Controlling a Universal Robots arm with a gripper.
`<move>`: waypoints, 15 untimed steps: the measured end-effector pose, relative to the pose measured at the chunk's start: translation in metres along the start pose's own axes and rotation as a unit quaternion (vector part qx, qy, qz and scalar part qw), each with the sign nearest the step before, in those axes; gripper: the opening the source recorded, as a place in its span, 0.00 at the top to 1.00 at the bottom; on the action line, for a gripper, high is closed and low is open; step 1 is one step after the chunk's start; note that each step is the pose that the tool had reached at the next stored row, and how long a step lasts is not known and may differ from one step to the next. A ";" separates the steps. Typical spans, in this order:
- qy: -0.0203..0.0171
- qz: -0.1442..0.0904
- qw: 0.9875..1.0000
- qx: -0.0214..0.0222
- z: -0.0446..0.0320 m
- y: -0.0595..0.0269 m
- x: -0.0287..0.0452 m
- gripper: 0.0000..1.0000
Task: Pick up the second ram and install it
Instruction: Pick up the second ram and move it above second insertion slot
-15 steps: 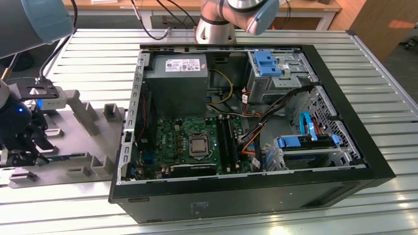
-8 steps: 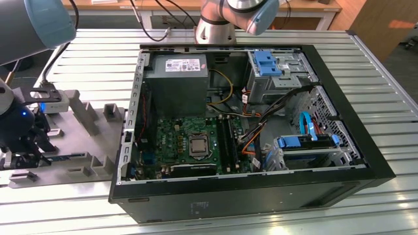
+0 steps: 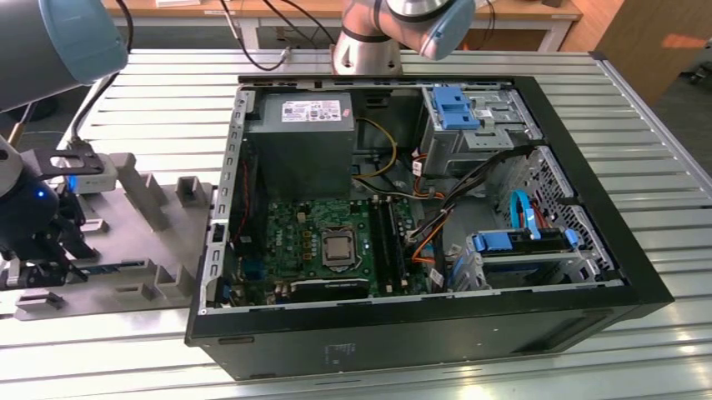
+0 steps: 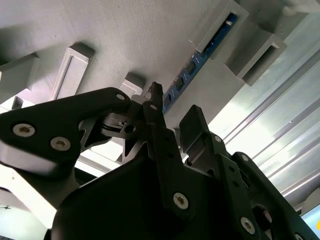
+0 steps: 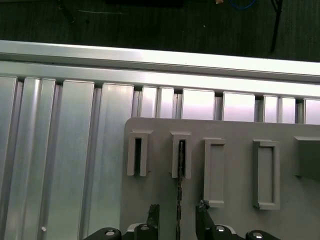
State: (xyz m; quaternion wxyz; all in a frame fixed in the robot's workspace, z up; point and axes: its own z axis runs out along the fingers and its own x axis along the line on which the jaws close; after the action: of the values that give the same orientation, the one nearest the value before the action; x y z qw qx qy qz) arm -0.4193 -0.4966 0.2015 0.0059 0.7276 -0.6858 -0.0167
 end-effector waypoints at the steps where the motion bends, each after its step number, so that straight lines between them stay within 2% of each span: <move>1: 0.000 0.000 1.000 0.000 0.0003 0.0000 0.0000 0.58; 10: 0.000 0.000 1.000 0.000 0.0007 0.0001 0.0000 0.58; 11: 0.000 0.000 1.000 0.000 0.0007 0.0001 0.0000 0.60; 13: 0.000 0.000 1.000 0.000 0.0007 0.0001 0.0000 0.72; 15: 0.000 0.000 1.000 0.000 0.0007 0.0001 0.0000 0.72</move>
State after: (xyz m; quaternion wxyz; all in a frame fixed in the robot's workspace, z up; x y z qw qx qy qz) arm -0.4194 -0.4966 0.2008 0.0060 0.7276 -0.6858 -0.0167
